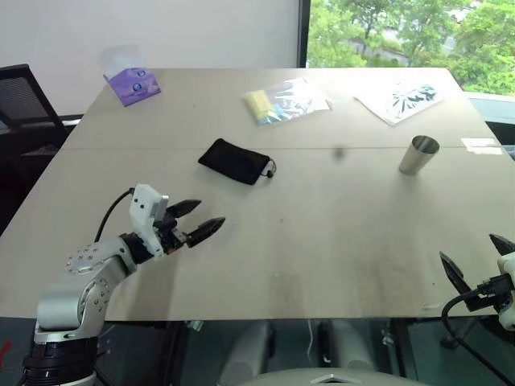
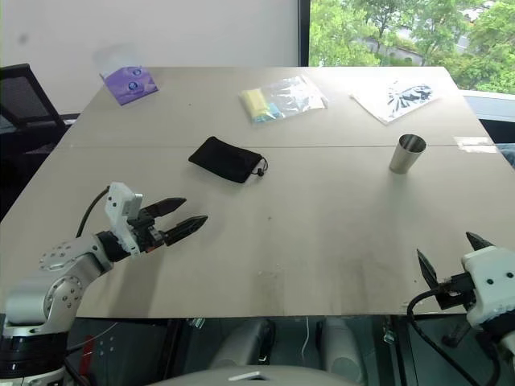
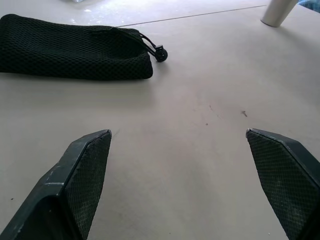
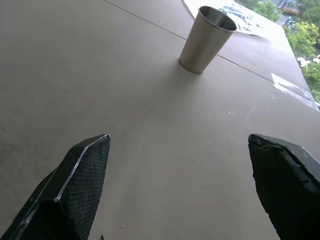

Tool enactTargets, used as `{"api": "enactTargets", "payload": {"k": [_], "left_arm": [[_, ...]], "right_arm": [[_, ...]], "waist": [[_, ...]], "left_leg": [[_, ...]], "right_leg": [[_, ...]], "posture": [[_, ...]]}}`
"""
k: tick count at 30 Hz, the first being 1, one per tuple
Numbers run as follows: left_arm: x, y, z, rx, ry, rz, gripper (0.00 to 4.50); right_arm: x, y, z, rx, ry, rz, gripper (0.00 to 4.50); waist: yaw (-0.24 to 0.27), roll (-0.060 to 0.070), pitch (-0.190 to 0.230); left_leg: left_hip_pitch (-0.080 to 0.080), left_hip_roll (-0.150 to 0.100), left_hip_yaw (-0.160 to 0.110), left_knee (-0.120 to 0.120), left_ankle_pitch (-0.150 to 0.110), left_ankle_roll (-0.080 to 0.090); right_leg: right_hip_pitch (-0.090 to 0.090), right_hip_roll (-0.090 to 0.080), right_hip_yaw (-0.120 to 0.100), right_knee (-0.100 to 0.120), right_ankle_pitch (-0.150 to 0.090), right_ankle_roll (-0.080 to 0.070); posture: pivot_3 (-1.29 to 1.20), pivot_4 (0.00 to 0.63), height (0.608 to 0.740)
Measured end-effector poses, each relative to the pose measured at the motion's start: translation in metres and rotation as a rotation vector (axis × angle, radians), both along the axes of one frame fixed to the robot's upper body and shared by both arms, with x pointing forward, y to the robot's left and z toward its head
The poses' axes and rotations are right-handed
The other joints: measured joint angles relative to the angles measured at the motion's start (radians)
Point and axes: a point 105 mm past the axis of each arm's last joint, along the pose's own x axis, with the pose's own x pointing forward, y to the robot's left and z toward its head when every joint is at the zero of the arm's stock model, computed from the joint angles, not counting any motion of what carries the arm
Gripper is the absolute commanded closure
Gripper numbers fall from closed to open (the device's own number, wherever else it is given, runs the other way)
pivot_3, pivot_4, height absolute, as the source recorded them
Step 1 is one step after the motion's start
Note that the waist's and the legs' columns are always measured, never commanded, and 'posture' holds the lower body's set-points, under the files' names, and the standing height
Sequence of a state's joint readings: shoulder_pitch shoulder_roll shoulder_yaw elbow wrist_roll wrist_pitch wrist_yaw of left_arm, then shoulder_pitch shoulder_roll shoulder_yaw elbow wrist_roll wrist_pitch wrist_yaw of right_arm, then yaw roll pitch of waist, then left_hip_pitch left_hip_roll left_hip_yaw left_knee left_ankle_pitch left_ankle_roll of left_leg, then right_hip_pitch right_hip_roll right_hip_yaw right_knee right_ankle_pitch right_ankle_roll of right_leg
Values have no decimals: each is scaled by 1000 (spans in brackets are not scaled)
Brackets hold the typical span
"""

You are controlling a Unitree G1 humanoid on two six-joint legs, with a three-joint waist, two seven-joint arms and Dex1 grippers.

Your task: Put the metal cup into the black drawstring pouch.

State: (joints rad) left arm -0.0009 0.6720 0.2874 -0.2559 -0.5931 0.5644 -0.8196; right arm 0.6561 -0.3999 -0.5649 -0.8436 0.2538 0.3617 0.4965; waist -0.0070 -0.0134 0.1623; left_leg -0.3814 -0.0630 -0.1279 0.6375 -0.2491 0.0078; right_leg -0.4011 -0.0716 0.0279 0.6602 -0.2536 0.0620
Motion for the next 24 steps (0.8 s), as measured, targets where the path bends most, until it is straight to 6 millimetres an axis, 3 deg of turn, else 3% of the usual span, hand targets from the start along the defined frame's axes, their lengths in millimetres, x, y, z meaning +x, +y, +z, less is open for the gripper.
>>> {"api": "enactTargets", "payload": {"k": [3,5,12,17,20,24], "left_arm": [[6,-5,4,-17,-25,9,26],[18,-22,15,-57,-77,-9,26],[26,-37,19,-73,-84,-15,26],[48,-49,22,32,-126,96,26],[57,-69,30,49,-145,129,26],[69,-82,18,277,-141,182,26]], "right_arm": [[3,-1,2,3,-17,-3,29],[13,-1,10,13,-73,1,29],[22,8,13,33,-99,23,29],[28,41,27,61,-97,224,29],[24,65,39,112,-100,370,29],[17,83,45,160,-69,502,29]], "waist": [[1,0,0],[8,-1,0],[6,0,0],[11,-1,0],[18,-2,0],[19,-2,1]], "left_leg": [[0,0,0,0,0,0],[0,0,0,2,0,0],[-1,0,0,0,0,0],[-1,-2,0,0,0,0],[-1,-2,-1,1,0,0],[-1,-2,-1,1,0,0]], "right_leg": [[0,0,0,0,0,0],[1,0,0,0,0,0],[-1,1,0,0,2,-3],[0,2,-1,0,2,-2],[0,3,-1,0,2,-2],[0,3,-2,0,2,-2]], "posture": [[0,150,740],[0,150,740],[0,150,740],[0,150,740],[0,150,740],[0,150,740]]}}
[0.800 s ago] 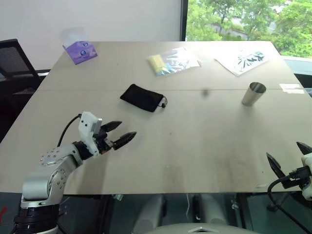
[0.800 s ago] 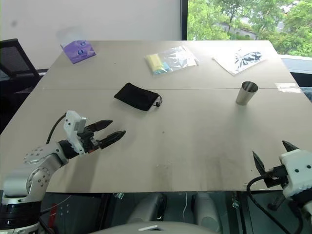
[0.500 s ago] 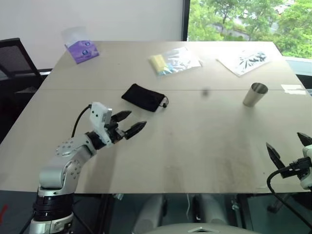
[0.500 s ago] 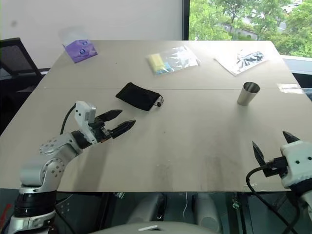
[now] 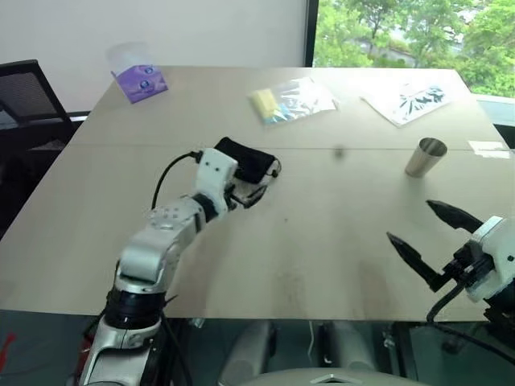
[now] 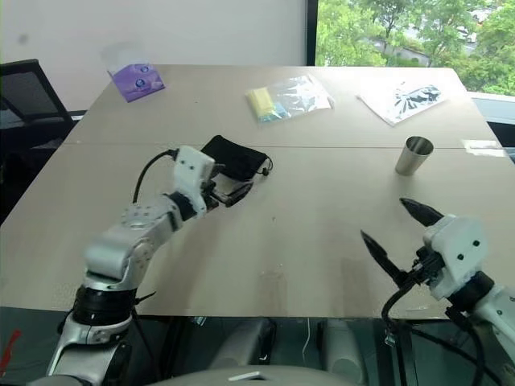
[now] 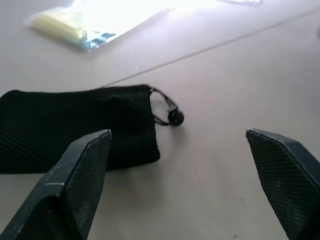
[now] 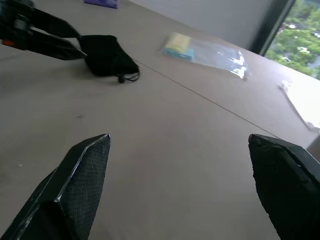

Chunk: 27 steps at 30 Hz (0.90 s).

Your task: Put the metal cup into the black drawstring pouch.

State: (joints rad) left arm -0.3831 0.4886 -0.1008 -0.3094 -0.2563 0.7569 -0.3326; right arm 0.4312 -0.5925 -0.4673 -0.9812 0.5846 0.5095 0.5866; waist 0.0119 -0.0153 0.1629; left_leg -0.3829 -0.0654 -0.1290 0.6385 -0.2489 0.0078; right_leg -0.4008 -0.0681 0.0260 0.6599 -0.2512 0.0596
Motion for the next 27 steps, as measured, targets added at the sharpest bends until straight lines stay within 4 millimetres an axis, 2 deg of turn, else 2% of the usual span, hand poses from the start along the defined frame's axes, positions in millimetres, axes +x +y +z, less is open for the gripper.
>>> {"api": "enactTargets", "payload": {"k": [4,7,9,13,18,21,27], "left_arm": [[17,-8,2,197,-68,100,26],[23,-20,5,248,-104,118,26],[24,-25,-1,295,-114,115,26],[30,-19,-21,371,-44,173,26],[39,-13,-13,423,-82,221,26],[42,-14,-20,424,-67,240,26],[49,-14,-18,451,-110,249,26]], "right_arm": [[0,9,7,-17,-3,55,29],[5,12,11,-19,-29,45,29],[5,10,6,-30,-13,28,29],[4,0,-9,-31,43,-21,29],[5,-1,-10,-38,24,-33,29],[5,-3,-11,-53,20,-50,29],[3,-5,-14,-53,23,-91,29]], "waist": [[1,-1,1],[1,-2,1],[1,-2,1],[0,-3,1],[2,-3,1],[2,-3,2],[2,-3,2]], "left_leg": [[0,-1,0,1,0,0],[-1,0,0,1,0,0],[-1,0,0,1,1,-1],[-1,-1,-1,1,1,-1],[-1,-1,-1,1,0,-1],[-2,-1,-1,1,1,-1],[-2,-1,-1,1,1,-2]], "right_leg": [[0,0,0,0,0,0],[0,0,0,0,0,0],[0,0,-1,0,0,0],[-1,0,0,0,0,0],[0,0,-1,0,0,1],[-1,-1,-1,0,0,1],[-1,-1,-1,0,0,1]], "posture": [[0,150,740],[0,150,740],[0,150,740],[0,150,740],[0,150,740],[0,150,740],[0,150,740]]}}
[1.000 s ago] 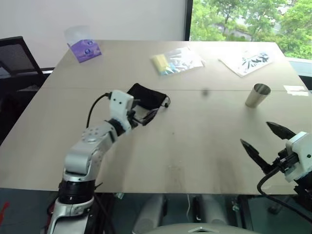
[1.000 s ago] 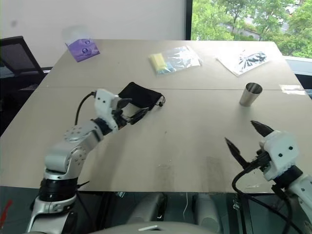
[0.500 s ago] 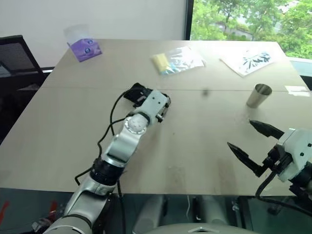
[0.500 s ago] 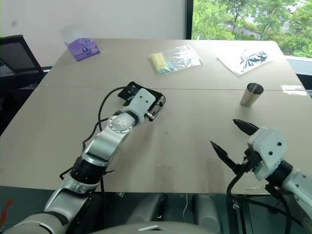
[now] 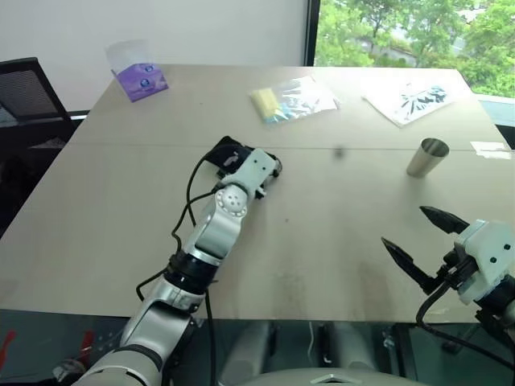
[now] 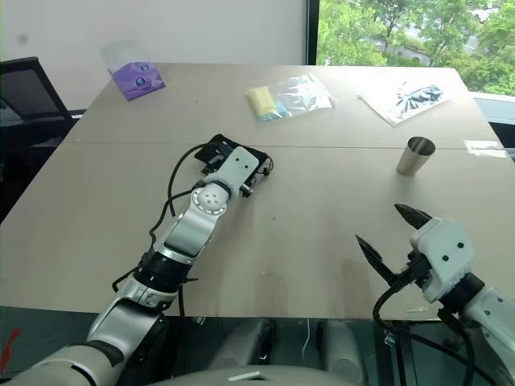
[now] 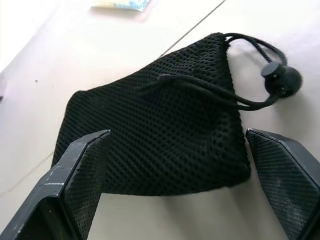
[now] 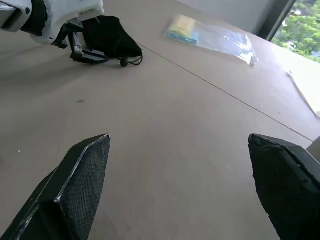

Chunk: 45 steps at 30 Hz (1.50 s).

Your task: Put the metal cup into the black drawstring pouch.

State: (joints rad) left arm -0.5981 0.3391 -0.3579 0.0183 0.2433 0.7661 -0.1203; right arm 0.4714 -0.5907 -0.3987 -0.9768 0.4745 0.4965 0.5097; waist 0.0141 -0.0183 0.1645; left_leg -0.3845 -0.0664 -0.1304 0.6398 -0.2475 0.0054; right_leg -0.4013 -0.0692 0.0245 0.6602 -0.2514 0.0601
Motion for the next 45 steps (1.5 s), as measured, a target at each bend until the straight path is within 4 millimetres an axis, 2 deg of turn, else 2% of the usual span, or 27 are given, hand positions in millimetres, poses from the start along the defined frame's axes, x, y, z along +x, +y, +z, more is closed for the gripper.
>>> {"api": "enactTargets", "payload": {"k": [3,6,13,14,19,24,26,30,31,33,35,37,38,45], "left_arm": [[2,-2,6,13,-45,-10,26],[4,-3,14,48,-104,-27,850],[4,-1,16,90,-120,-19,4128],[4,-1,15,94,-116,-19,4473],[2,10,10,127,-83,-20,4473],[-11,40,3,189,-73,-71,4473],[-18,58,4,205,-66,-135,4473],[-28,80,5,96,43,-329,4473],[-29,85,6,79,51,-333,4473],[-26,95,6,46,57,-326,3946],[-24,101,6,38,50,-316,3209],[-24,99,8,40,33,-325,2488],[-23,98,8,40,23,-321,2276],[-19,91,0,85,-14,-280,2276]], "right_arm": [[-1,0,-1,2,-1,-10,29],[-1,0,-1,-1,0,-17,0],[-1,1,-3,-8,-5,-25,0],[-1,1,-3,-9,-5,-24,0],[1,3,-2,-17,-15,-18,0],[1,5,-2,-17,-26,-12,0],[2,7,-2,-12,-29,-3,0],[5,11,-4,-1,-37,15,0],[6,12,-4,3,-38,21,0],[8,13,-6,10,-40,26,0],[9,14,-9,15,-34,30,0],[8,17,-11,23,-27,44,0],[6,19,-11,25,-28,63,0],[-6,29,-12,11,-23,176,0]], "waist": [[-1,0,0],[0,0,0],[-1,0,0],[-1,0,0],[-3,0,0],[-7,0,0],[-6,0,0],[1,1,0],[1,1,0],[1,1,0],[-1,1,0],[-2,1,0],[-2,1,0],[-4,0,0]], "left_leg": [[0,0,0,0,0,0],[0,0,0,0,0,0],[0,0,0,0,0,0],[0,0,0,0,0,0],[1,0,0,0,0,0],[1,1,0,-1,0,-1],[1,1,0,-1,0,0],[1,1,0,0,-1,2],[1,1,0,0,-1,2],[1,0,0,0,-1,2],[0,0,0,0,-1,2],[0,0,0,0,-1,2],[1,0,0,0,-1,2],[1,0,0,0,-1,2]], "right_leg": [[0,0,0,0,0,0],[0,0,0,0,0,0],[0,0,0,0,0,0],[0,0,0,0,0,0],[0,0,0,0,0,0],[-1,0,1,1,0,0],[-1,-1,1,1,0,-1],[0,-1,0,0,0,-1],[0,-1,0,0,0,-1],[0,-1,0,0,0,-1],[0,-1,-1,0,0,-1],[0,-1,0,0,0,-1],[0,-1,0,1,0,-1],[0,0,0,1,0,0]], "posture": [[0,150,740],[0,150,740],[0,150,740],[0,150,740],[0,150,740],[0,150,740],[0,150,740],[0,150,740],[0,150,740],[0,150,740],[0,150,740],[0,150,740],[0,150,740],[0,150,740]]}}
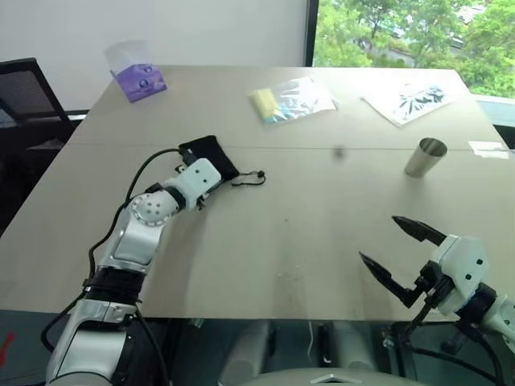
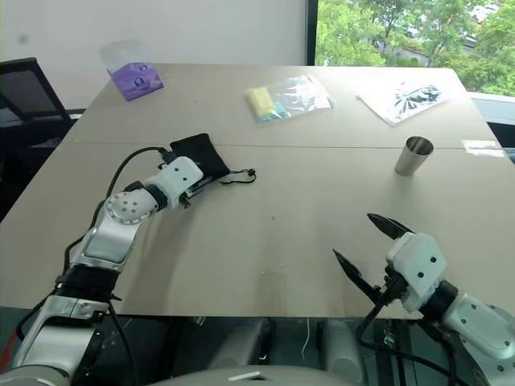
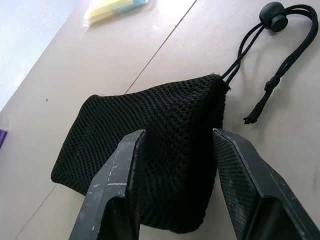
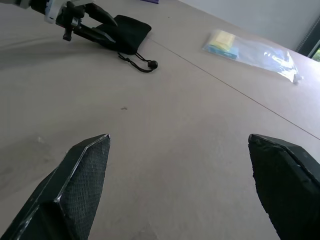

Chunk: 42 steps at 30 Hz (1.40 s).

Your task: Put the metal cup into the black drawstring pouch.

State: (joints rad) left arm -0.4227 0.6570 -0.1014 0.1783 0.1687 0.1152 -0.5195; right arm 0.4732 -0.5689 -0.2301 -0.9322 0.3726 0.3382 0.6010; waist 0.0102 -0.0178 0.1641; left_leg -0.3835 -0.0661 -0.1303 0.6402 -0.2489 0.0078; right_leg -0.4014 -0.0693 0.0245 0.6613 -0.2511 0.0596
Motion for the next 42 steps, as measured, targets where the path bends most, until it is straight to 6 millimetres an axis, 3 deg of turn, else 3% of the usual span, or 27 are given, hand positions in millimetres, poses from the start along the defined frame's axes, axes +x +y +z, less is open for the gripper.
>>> {"api": "enactTargets", "payload": {"k": [6,14,21,28,31,34,42], "left_arm": [[5,-9,-8,23,-27,46,2276],[8,-5,-8,52,-36,126,2276],[16,-14,18,65,-96,153,2276],[12,-22,13,88,-51,165,2276],[11,-18,12,104,-40,182,3017],[11,-16,9,111,-21,196,4324],[14,-14,9,143,-7,197,4426]], "right_arm": [[0,1,2,-5,-18,7,0],[0,0,1,-10,-15,1,0],[-1,-1,0,-14,-9,-7,0],[0,-1,-1,-19,-11,-21,0],[0,0,-2,-19,-9,-19,0],[1,0,-2,-19,-12,-17,0],[3,2,-1,-21,-25,-17,0]], "waist": [[1,0,0],[1,0,0],[1,0,0],[-1,0,0],[0,0,0],[1,0,0],[0,0,0]], "left_leg": [[0,0,0,0,0,0],[0,0,0,1,0,0],[0,0,0,1,0,0],[0,0,0,1,0,0],[0,0,0,2,0,0],[0,0,0,2,0,0],[0,0,0,2,0,0]], "right_leg": [[0,0,0,0,0,0],[0,0,0,0,0,0],[0,0,-1,0,0,0],[0,1,0,1,0,0],[0,1,0,1,0,0],[0,1,0,1,0,0],[0,1,0,1,0,0]], "posture": [[0,150,740],[0,150,740],[0,150,740],[0,150,740],[0,150,740],[0,150,740],[0,150,740]]}}
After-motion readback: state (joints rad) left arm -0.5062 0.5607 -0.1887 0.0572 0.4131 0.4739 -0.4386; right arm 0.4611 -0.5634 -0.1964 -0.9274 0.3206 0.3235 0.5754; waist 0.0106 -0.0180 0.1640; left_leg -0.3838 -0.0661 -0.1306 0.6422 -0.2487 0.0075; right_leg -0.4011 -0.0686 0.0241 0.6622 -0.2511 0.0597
